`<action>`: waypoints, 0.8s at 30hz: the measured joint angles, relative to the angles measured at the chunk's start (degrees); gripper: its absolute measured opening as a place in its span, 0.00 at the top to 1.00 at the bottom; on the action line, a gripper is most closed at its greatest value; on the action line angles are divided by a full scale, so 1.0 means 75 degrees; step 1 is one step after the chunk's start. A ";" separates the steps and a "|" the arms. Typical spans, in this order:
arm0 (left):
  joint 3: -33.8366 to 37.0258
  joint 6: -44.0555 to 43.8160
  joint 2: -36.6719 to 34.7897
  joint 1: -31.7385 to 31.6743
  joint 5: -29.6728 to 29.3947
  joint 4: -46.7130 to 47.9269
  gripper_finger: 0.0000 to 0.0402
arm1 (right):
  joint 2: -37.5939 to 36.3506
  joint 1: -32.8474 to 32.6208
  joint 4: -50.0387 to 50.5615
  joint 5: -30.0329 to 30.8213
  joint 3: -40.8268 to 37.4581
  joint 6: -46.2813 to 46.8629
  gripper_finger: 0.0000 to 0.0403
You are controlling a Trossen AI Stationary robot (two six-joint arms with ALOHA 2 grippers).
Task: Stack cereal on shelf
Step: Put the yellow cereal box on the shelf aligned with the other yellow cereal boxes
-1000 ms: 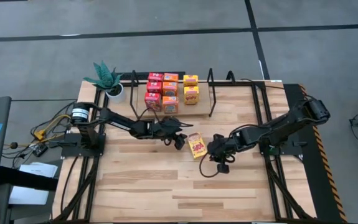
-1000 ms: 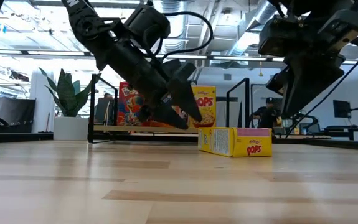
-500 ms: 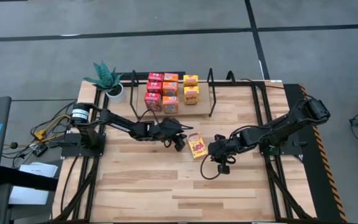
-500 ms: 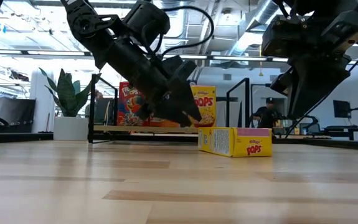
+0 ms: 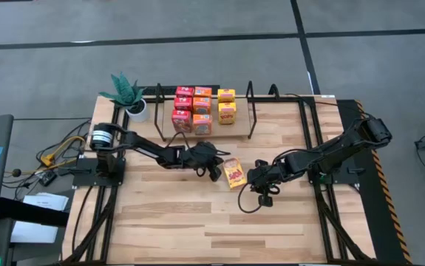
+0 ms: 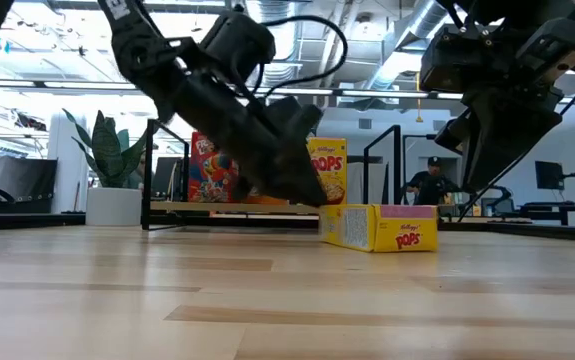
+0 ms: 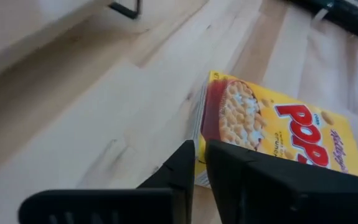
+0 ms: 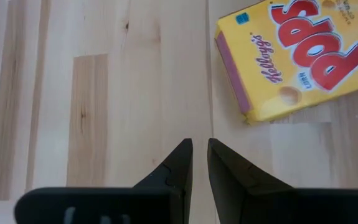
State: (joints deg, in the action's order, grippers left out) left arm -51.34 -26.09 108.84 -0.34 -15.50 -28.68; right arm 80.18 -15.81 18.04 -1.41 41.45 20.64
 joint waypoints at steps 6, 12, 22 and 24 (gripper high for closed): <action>-0.0025 -0.0216 0.0128 0.0180 0.0071 -0.0094 0.99 | 0.0000 -0.0089 0.0105 0.0000 0.0006 0.0039 0.81; -0.0025 -0.0484 0.0117 0.0271 -0.0271 0.0633 1.00 | 0.0000 -0.0203 0.0157 0.0004 0.0006 0.0019 0.81; 0.0024 -0.0952 0.0128 0.0538 -0.0784 0.1341 1.00 | 0.0000 -0.0447 -0.0004 0.0457 0.0006 0.0073 0.81; 0.0056 -0.0947 0.0137 0.0550 -0.0774 0.1413 1.00 | 0.0000 -0.0427 -0.0092 0.0578 0.0006 0.0068 0.81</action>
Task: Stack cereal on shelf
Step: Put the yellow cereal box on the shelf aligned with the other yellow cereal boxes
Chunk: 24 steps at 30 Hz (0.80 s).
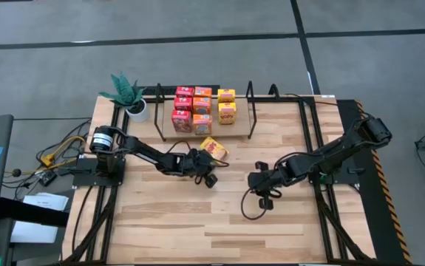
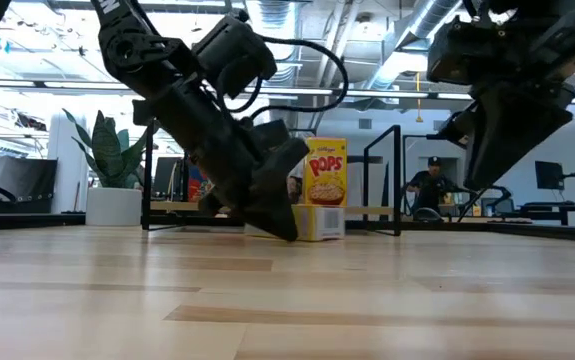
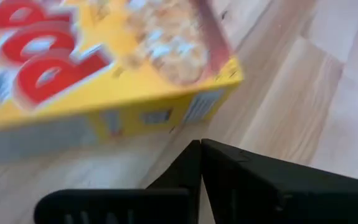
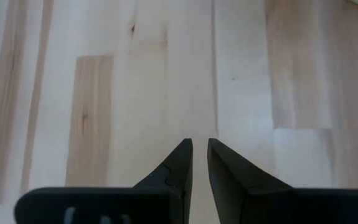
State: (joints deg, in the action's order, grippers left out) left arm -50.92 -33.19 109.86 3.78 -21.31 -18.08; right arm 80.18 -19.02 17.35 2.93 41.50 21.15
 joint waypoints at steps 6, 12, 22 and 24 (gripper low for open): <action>-0.0008 -0.0012 -0.0012 0.0009 0.0008 0.0089 0.99 | 0.0000 0.0265 -0.0289 0.0034 0.0000 -0.0018 0.81; -0.0011 0.0008 -0.0765 0.0215 -0.0100 0.0866 1.00 | -0.0102 0.0773 -0.1740 0.0632 -0.0018 -0.0819 0.81; 0.0974 -0.0728 -0.2539 0.0736 -0.1548 0.1322 1.00 | 0.0695 0.2036 -0.5486 0.0834 -0.1109 -0.1860 0.89; 0.1289 -0.1014 -0.2880 0.0765 -0.1773 0.1390 1.00 | 0.0961 0.2169 -0.6166 0.0798 -0.1069 -0.2033 0.93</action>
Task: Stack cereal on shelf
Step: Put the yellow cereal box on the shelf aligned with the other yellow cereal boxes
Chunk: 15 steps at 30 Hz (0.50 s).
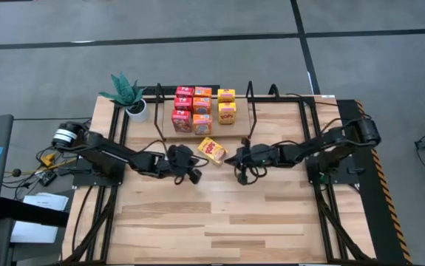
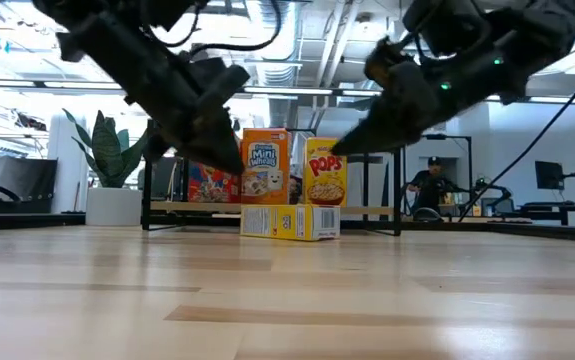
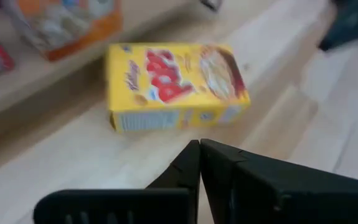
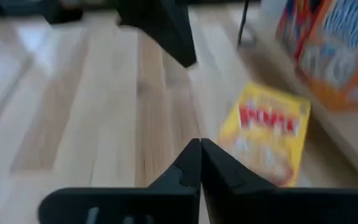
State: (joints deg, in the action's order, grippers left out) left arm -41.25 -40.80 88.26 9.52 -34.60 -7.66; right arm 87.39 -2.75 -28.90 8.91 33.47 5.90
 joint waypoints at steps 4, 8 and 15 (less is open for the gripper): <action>0.0433 -0.0485 -0.0408 0.0000 -0.0238 -0.0058 1.00 | 0.0723 0.0201 -0.0812 -0.0280 -0.0012 -0.0008 0.98; 0.0658 -0.0790 -0.0525 0.0000 -0.0250 -0.0152 1.00 | 0.1346 0.0401 -0.1528 -0.0362 0.0048 0.0220 0.94; 0.0690 -0.0861 -0.0518 0.0017 -0.0223 -0.0026 1.00 | 0.1803 0.0703 -0.1561 -0.0251 0.0293 0.0446 0.91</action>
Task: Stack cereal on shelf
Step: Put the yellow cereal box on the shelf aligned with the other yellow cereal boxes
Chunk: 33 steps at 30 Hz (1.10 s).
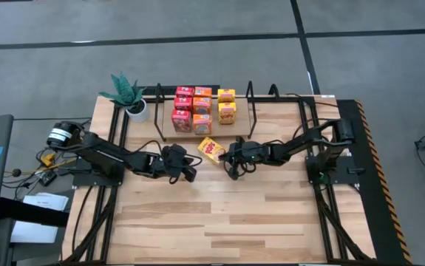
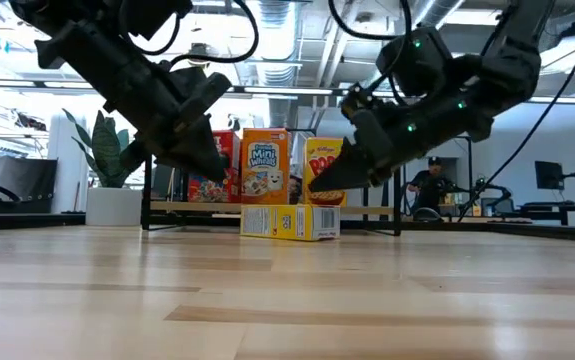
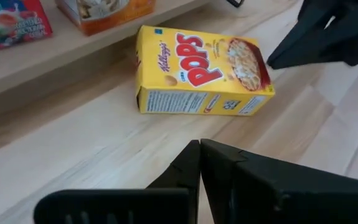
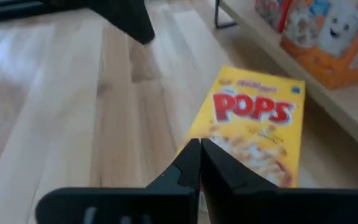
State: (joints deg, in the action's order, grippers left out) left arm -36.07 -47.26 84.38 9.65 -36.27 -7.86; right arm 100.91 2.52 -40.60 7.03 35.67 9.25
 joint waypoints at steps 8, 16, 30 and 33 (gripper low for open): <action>-0.0003 -0.0036 0.0000 -0.0003 -0.0062 0.0152 1.00 | 0.0241 -0.0469 0.0262 -0.0096 0.0010 0.0404 0.97; -0.0003 -0.0065 0.0000 -0.0003 -0.0063 0.0323 1.00 | 0.0230 -0.1322 0.0839 0.0516 0.0021 0.0538 0.91; 0.0958 -0.0867 0.0006 -0.0017 0.0088 -0.0970 1.00 | 0.0345 -0.1757 0.1442 0.0898 -0.0051 0.0952 0.94; 0.0962 -0.0853 0.0006 -0.0087 0.0112 -0.1014 1.00 | 0.0355 -0.1740 0.1619 0.0963 -0.0083 0.1105 0.92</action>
State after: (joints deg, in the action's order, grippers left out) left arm -28.86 -53.65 84.42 9.00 -35.43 -15.47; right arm 103.57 -10.53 -28.46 14.25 35.05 17.54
